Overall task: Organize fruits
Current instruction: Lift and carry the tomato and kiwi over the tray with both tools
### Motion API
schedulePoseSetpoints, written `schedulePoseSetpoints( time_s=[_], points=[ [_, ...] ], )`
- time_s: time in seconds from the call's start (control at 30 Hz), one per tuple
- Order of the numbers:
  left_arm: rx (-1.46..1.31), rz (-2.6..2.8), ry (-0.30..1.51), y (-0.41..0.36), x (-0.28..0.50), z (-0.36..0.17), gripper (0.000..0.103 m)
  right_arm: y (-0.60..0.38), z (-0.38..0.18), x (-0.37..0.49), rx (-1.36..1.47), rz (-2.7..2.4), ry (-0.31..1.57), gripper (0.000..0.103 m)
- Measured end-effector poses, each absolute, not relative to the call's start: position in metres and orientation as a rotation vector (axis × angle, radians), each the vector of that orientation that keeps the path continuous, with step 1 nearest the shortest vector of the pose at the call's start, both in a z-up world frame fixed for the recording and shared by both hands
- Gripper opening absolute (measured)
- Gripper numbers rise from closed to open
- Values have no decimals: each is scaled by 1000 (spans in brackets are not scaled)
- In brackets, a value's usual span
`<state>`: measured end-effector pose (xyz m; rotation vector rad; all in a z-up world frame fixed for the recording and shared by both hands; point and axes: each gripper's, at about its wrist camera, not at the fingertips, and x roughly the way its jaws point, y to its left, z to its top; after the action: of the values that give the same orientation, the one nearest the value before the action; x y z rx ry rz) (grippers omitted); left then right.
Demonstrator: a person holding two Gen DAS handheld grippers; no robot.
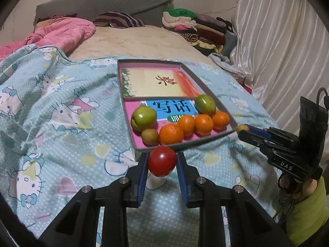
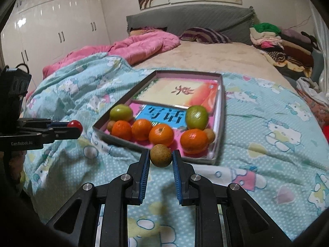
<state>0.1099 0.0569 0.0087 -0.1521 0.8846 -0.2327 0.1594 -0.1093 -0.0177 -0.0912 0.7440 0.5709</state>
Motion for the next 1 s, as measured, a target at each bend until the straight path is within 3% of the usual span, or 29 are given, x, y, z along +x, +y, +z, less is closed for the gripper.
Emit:
schedulePoseSetpoints(
  time_s=[0.43, 1.0],
  points=[
    [-126, -278, 889, 20, 133, 21, 28, -148, 6, 176, -17, 471, 676, 22],
    [-73, -304, 909, -29, 171, -4, 28, -155, 7, 191, -49, 438, 665, 22]
  ],
)
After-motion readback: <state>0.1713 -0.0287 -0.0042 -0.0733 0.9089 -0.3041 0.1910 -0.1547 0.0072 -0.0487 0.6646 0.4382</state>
